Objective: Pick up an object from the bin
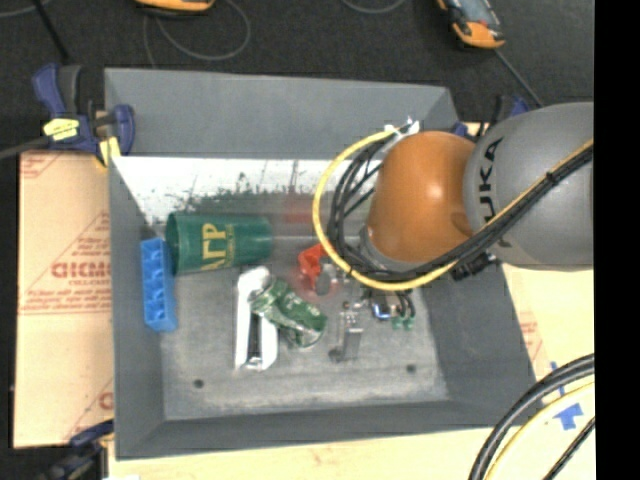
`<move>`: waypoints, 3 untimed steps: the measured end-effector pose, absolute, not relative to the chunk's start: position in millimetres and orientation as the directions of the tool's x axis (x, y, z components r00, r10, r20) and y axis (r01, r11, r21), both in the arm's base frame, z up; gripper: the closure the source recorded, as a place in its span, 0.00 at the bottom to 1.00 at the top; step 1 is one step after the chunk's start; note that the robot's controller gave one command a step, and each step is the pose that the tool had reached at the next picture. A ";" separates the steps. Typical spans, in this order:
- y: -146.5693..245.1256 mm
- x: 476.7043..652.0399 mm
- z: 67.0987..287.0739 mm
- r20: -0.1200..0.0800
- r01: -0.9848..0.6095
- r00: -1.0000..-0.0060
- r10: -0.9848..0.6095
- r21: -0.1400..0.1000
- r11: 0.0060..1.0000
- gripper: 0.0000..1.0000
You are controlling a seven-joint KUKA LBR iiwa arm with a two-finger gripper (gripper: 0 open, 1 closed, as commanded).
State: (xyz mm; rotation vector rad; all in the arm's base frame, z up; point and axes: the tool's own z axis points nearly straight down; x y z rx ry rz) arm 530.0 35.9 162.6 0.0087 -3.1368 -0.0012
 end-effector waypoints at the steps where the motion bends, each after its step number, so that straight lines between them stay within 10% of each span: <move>1: 35.8 531.3 167.1 -0.003 -0.005 -1.000 -0.005 0.001 1.000 0.00; 3: 18.0 548.4 84.3 0.000 -0.078 -0.997 -0.078 0.000 0.997 0.00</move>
Offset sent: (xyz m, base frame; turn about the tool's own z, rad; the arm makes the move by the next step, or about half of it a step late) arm 0.0317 -0.0134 -0.0926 0.0559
